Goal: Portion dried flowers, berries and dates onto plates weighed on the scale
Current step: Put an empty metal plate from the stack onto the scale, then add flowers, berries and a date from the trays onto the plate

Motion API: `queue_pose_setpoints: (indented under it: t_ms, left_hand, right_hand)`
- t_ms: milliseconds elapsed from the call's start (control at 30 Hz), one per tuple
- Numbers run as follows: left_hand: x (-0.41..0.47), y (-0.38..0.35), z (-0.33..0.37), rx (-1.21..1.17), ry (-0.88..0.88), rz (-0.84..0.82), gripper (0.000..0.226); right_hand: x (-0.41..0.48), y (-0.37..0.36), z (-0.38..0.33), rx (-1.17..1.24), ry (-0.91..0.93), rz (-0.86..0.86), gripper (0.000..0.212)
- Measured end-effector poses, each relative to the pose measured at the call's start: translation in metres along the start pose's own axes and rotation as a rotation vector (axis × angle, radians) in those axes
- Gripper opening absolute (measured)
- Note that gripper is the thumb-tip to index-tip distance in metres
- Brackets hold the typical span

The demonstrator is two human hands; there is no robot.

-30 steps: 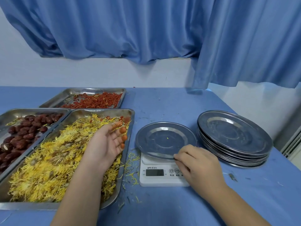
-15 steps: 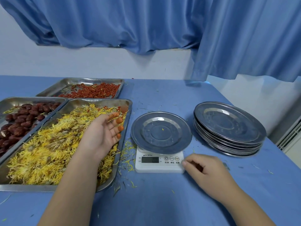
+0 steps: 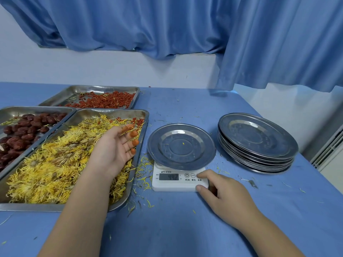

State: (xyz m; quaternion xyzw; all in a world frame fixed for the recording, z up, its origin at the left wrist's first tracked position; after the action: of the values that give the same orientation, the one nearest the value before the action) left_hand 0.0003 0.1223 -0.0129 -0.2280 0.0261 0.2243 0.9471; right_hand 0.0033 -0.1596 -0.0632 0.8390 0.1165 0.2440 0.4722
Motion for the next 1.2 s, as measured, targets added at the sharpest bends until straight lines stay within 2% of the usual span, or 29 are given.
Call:
queue_pose_setpoints:
  t_ms: [267, 367, 433, 533, 600, 767, 933, 1100, 1200]
  left_hand:
    - [0.001, -0.001, -0.001, 0.011, -0.002, -0.003, 0.019]
    - [0.001, 0.000, -0.001, 0.011, -0.003, 0.000, 0.018]
    - [0.001, 0.000, -0.001, 0.009, -0.008, 0.002, 0.019]
    - [0.001, 0.000, -0.001, 0.011, -0.014, 0.008, 0.019]
    - [0.001, 0.000, -0.001, 0.010, -0.018, 0.008, 0.019]
    - [-0.001, -0.003, -0.001, 0.027, -0.049, -0.004, 0.017]
    - [-0.006, -0.008, 0.003, 0.089, -0.196, -0.039, 0.021]
    - [-0.010, 0.006, 0.019, 0.139, -0.292, -0.083, 0.026]
    - [-0.011, 0.026, 0.039, 0.351, -0.335, -0.044, 0.026]
  right_hand:
    - [0.004, 0.000, -0.003, 0.125, -0.117, -0.018, 0.023]
    - [0.000, -0.003, -0.005, 0.091, -0.111, -0.006, 0.013]
    - [0.000, -0.001, -0.001, 0.170, -0.170, 0.062, 0.007]
    - [0.005, 0.007, 0.013, 0.230, -0.279, 0.208, 0.018]
    - [0.007, 0.009, 0.018, 0.240, -0.297, 0.217, 0.025]
    - [0.013, -0.001, 0.010, 0.234, -0.232, 0.112, 0.030]
    - [0.015, -0.003, 0.008, 0.221, -0.184, 0.057, 0.034]
    - [0.011, 0.001, 0.005, 0.268, -0.139, 0.151, 0.025]
    - [0.010, 0.009, -0.006, 0.274, -0.036, 0.207, 0.025]
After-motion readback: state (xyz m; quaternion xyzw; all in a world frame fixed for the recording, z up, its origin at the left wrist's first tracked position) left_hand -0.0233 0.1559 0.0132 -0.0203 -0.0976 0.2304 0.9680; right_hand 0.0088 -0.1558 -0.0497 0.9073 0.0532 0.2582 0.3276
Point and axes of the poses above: each hand's wrist, its own x-axis towards the middle knuckle, its own y-axis out of the back of the hand, z = x × y, the point moved 2 cm from there along x, towards the middle knuckle, and after that the axes turned 3 degrees about z, right-handed, at the moved point
